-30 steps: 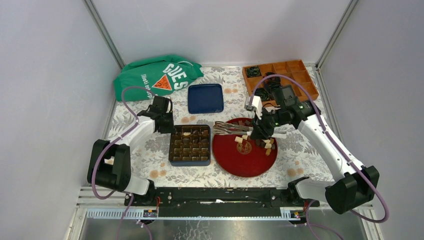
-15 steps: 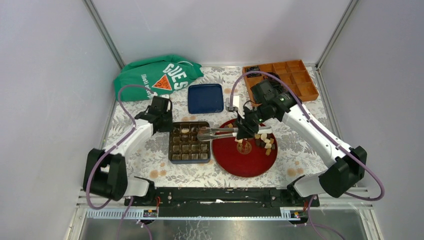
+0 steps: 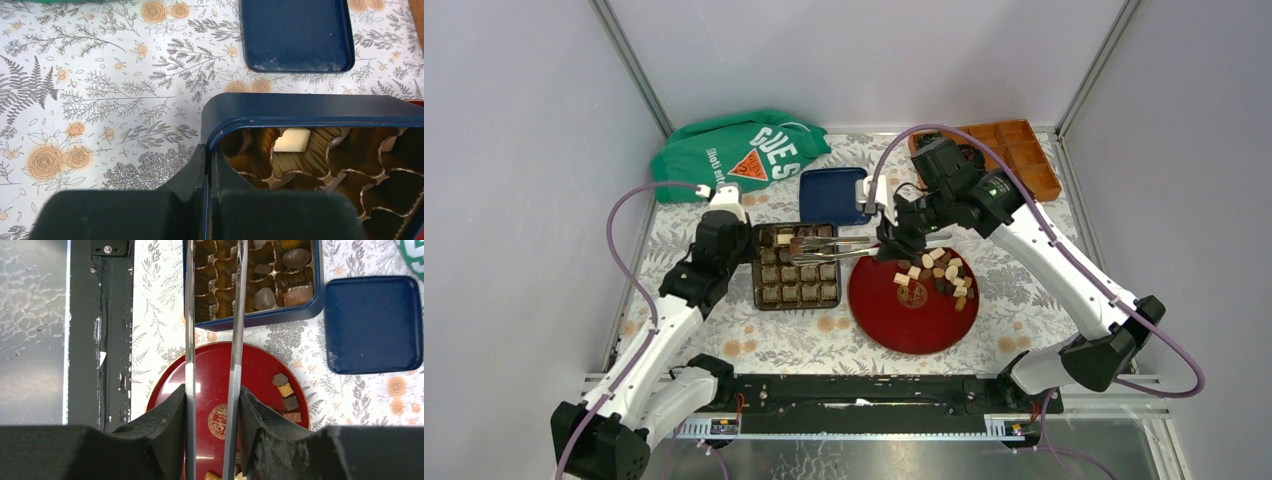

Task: Pack the chocolate
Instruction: Place the fake chocolate in the packing box.

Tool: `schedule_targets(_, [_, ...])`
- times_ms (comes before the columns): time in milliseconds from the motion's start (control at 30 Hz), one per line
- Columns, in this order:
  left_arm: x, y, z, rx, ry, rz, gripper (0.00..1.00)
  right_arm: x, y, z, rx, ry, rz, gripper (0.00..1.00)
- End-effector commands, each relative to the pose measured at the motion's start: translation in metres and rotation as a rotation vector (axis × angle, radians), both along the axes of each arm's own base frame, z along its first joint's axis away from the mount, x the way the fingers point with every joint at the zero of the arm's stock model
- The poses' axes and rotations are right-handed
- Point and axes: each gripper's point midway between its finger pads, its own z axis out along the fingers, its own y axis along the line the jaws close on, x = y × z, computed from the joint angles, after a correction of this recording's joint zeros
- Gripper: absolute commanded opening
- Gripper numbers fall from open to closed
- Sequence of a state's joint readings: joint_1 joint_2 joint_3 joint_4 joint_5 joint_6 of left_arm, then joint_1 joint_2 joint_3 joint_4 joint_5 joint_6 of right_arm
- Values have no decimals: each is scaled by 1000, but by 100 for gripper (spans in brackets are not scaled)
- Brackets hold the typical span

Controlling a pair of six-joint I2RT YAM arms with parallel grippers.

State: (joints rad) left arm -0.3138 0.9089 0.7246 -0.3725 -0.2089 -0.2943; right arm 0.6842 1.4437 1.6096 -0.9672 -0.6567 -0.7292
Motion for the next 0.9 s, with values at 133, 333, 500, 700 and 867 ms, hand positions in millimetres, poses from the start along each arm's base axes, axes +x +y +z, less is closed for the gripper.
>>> schedule_targets(133, [16,-7,29,-76,-123,26,0,1,25,-5,-126,-179,43,3])
schedule_targets(333, [15,-12,2,-75,6,34,0,8,57,-27,-229,-250,49,3])
schedule_targets(500, [12,-13,-17,-64,88,39,0,20,76,-34,-241,-244,11,4])
schedule_targets(700, [11,-18,-38,-92,189,43,0,23,90,-49,-250,-190,-5,4])
schedule_targets(867, [11,-19,-44,-135,222,48,0,23,95,-59,-265,-160,-5,4])
